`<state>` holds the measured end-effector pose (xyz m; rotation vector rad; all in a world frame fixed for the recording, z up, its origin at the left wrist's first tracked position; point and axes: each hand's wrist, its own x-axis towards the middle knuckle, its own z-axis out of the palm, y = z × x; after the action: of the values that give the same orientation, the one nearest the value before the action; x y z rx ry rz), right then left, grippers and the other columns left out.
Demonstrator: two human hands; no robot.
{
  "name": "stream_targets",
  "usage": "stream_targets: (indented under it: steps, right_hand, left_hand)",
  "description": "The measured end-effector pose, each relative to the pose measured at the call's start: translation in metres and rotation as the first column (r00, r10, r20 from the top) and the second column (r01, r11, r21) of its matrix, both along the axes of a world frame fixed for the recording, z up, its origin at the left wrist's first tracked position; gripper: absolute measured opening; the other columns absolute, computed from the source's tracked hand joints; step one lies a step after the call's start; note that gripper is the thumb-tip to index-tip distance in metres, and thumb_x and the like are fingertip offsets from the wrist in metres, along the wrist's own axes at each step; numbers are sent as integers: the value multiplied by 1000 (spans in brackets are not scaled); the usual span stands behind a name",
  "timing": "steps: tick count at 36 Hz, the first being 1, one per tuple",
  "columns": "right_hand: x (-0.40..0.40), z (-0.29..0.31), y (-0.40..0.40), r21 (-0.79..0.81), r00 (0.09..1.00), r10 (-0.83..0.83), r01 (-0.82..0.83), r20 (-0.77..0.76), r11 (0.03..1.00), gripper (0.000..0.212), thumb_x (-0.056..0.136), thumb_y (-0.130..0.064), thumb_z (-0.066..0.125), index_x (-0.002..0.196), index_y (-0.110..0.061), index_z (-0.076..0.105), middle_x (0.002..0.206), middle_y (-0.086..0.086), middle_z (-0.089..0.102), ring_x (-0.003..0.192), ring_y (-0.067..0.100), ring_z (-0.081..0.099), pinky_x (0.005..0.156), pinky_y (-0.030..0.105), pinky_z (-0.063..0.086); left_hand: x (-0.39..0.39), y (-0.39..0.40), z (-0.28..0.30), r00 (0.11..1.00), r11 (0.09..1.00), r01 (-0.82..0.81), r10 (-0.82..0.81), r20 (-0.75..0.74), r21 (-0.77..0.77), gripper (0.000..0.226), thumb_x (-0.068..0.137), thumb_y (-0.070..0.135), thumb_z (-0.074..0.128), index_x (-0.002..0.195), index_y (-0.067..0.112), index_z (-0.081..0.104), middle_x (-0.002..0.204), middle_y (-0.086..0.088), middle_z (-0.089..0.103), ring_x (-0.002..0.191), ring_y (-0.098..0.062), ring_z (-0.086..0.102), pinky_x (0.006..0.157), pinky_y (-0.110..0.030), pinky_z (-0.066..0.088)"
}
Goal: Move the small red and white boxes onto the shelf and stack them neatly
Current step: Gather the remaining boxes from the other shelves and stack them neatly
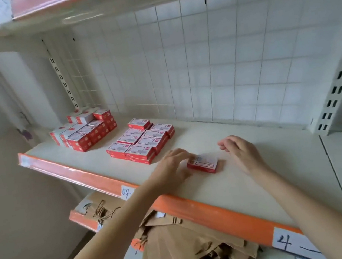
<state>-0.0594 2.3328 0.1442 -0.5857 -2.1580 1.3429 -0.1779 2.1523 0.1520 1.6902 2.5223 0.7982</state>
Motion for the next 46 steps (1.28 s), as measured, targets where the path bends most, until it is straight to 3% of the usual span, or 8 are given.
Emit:
stream_targets:
  steps: [13, 16, 28, 31, 34, 38, 41, 46]
  right_hand:
    - [1, 0, 1, 43, 978, -206, 205, 28, 978, 19, 95, -13, 47, 92, -10, 66, 101, 6, 65, 104, 22, 56, 90, 31, 40]
    - [1, -1, 1, 52, 977, -210, 208, 38, 977, 18, 94, -13, 48, 89, -12, 65, 100, 6, 65, 103, 22, 57, 91, 32, 41]
    - [3, -1, -2, 235, 977, -200, 178, 74, 956, 9, 90, -12, 57, 83, -10, 62, 86, 2, 62, 79, 14, 53, 68, 8, 36]
    - [4, -1, -7, 314, 983, -144, 101, 115, 944, 9, 86, -11, 61, 78, -14, 62, 77, -3, 60, 71, 11, 52, 69, 16, 40]
    - [2, -3, -10, 405, 973, -108, 17, 203, 914, 9, 87, -19, 62, 89, -12, 67, 82, -5, 56, 82, 12, 52, 78, 22, 39]
    - [-1, 6, -12, 429, 925, -95, -78, 367, 900, 34, 86, -44, 60, 111, -22, 62, 88, -12, 44, 100, 12, 46, 90, 20, 34]
    - [-12, 16, -15, 401, 876, -90, -123, 473, 908, 55, 76, -58, 63, 118, -23, 54, 107, -5, 48, 111, 11, 42, 99, 31, 37]
    - [-39, 21, -21, 462, 856, -111, -159, 505, 873, 39, 80, -36, 65, 111, -17, 52, 114, 0, 49, 116, 17, 40, 94, 29, 37]
  left_hand:
    - [-39, 40, 0, 967, 999, 37, -45, 250, 33, 36, 96, 32, 47, 82, 6, 67, 96, -8, 49, 94, -18, 47, 84, -23, 35]
    - [-41, 39, -6, 975, 993, 32, -57, 215, 116, 18, 93, 29, 56, 101, 16, 66, 93, 3, 52, 95, -16, 50, 84, -23, 39]
    - [-40, 36, -12, 984, 994, 67, -80, 159, 89, 60, 65, 58, 57, 107, 15, 61, 99, 3, 50, 98, -15, 43, 83, -19, 33]
    - [-37, 36, -11, 990, 997, 3, -15, 143, 82, 52, 63, 56, 77, 90, 17, 55, 93, 2, 50, 92, -15, 42, 77, -21, 35]
    - [-32, 33, -7, 991, 996, 79, -84, 102, 49, 67, 54, 77, 60, 85, 18, 60, 87, 4, 50, 88, -14, 44, 77, -23, 38]
    - [-25, 27, -2, 980, 980, 196, -197, 27, 33, 38, 75, 50, 71, 100, 22, 69, 87, 2, 50, 86, -16, 45, 69, -9, 28]
    - [-26, 22, 5, 966, 966, 258, -258, 27, 7, 32, 79, 42, 62, 102, 21, 69, 89, 0, 52, 83, -15, 48, 76, -22, 40]
    - [-40, 7, 28, 955, 958, 272, -281, -98, -93, 22, 89, 30, 62, 107, 19, 68, 102, -1, 59, 93, -13, 55, 77, -23, 42]
